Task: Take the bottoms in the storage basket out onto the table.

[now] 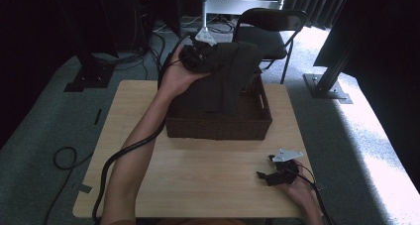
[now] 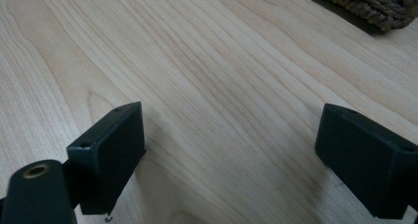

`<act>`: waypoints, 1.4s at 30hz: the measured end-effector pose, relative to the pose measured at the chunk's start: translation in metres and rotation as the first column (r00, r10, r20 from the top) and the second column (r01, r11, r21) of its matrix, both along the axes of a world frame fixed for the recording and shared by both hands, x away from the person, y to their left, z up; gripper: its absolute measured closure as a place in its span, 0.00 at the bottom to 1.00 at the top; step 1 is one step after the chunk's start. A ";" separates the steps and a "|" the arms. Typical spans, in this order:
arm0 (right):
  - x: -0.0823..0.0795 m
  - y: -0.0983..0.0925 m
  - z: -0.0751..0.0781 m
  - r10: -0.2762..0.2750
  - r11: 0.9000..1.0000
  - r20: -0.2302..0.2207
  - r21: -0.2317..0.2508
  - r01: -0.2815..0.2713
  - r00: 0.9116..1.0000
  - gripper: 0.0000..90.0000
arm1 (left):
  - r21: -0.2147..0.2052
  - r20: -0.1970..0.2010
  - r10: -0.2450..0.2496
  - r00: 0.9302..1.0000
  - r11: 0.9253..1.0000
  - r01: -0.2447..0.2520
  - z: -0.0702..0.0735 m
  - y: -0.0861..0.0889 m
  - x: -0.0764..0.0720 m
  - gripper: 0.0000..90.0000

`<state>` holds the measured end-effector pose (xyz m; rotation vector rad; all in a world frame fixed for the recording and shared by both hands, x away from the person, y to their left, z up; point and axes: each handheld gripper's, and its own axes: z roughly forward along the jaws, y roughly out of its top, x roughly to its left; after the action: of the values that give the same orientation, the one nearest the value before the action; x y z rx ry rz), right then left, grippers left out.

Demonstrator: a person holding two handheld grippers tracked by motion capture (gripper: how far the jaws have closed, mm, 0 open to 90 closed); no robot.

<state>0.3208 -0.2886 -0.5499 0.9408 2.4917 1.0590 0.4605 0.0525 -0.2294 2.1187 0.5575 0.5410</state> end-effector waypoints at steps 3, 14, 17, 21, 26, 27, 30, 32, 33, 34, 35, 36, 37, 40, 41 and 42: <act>0.000 0.000 0.000 0.000 1.000 0.000 0.000 0.000 1.000 0.13 | 0.008 0.005 -0.009 1.000 1.000 0.009 0.001 0.002 -0.006 0.71; 0.000 0.000 0.000 0.000 1.000 0.000 0.000 0.000 1.000 0.13 | 0.017 0.013 -0.044 0.999 0.999 0.043 -0.008 0.008 -0.027 0.71; 0.000 0.000 0.000 0.000 1.000 0.000 0.000 0.000 1.000 0.13 | 0.020 0.015 -0.046 0.999 0.999 0.046 -0.011 0.008 -0.029 0.71; 0.000 0.000 0.000 0.000 1.000 0.000 0.000 0.000 1.000 0.13 | 0.006 0.009 -0.052 0.999 0.999 0.052 -0.016 0.011 -0.035 0.71; 0.000 0.000 0.000 0.001 1.000 0.000 0.001 -0.001 1.000 0.13 | 0.008 0.014 -0.057 0.998 0.998 0.057 -0.020 0.014 -0.042 0.71; 0.000 0.000 0.000 0.000 1.000 -0.001 0.001 0.000 1.000 0.13 | 0.006 0.011 -0.060 0.998 0.998 0.060 -0.021 0.015 -0.043 0.71; 0.000 0.000 0.000 0.001 1.000 0.002 0.001 -0.001 1.000 0.13 | 0.015 0.003 -0.077 0.997 0.997 0.077 -0.024 0.016 -0.046 0.71; 0.000 0.000 0.000 0.003 1.000 0.002 0.001 -0.003 1.000 0.13 | 0.026 0.002 -0.086 0.996 0.996 0.086 -0.026 0.016 -0.049 0.71; 0.001 0.000 0.000 0.004 1.000 0.003 0.001 -0.004 1.000 0.13 | 0.028 0.004 -0.088 0.996 0.996 0.088 -0.027 0.016 -0.050 0.71; 0.000 -0.001 0.000 0.003 1.000 0.002 0.002 -0.003 1.000 0.14 | 0.028 0.004 -0.090 0.996 0.996 0.090 -0.027 0.017 -0.051 0.71; 0.001 -0.001 0.000 -0.003 1.000 0.004 0.007 0.003 1.000 0.17 | 0.024 0.003 -0.090 0.996 0.996 0.090 -0.028 0.017 -0.053 0.71; 0.001 -0.002 0.000 -0.007 1.000 0.006 0.010 0.007 1.000 0.17 | 0.020 0.002 -0.092 0.996 0.996 0.091 -0.029 0.018 -0.054 0.71; 0.001 -0.002 0.000 -0.008 1.000 0.006 0.010 0.008 1.000 0.17 | 0.016 -0.001 -0.094 0.996 0.995 0.094 -0.031 0.019 -0.055 0.71; 0.001 -0.002 0.000 -0.007 1.000 0.006 0.011 0.007 1.000 0.17 | 0.018 -0.007 -0.106 0.994 0.994 0.106 -0.032 0.020 -0.060 0.71; 0.001 -0.002 0.000 -0.008 1.000 0.006 0.011 0.008 1.000 0.17 | 0.016 -0.007 -0.110 0.994 0.994 0.110 -0.033 0.020 -0.061 0.71; 0.001 -0.002 0.000 -0.007 1.000 0.006 0.010 0.007 1.000 0.17 | 0.019 -0.007 -0.115 0.993 0.993 0.115 -0.033 0.020 -0.063 0.71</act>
<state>0.3217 -0.2908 -0.5497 0.9477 2.4784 1.0719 0.3976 0.0728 -0.2623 2.1561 0.4321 0.4763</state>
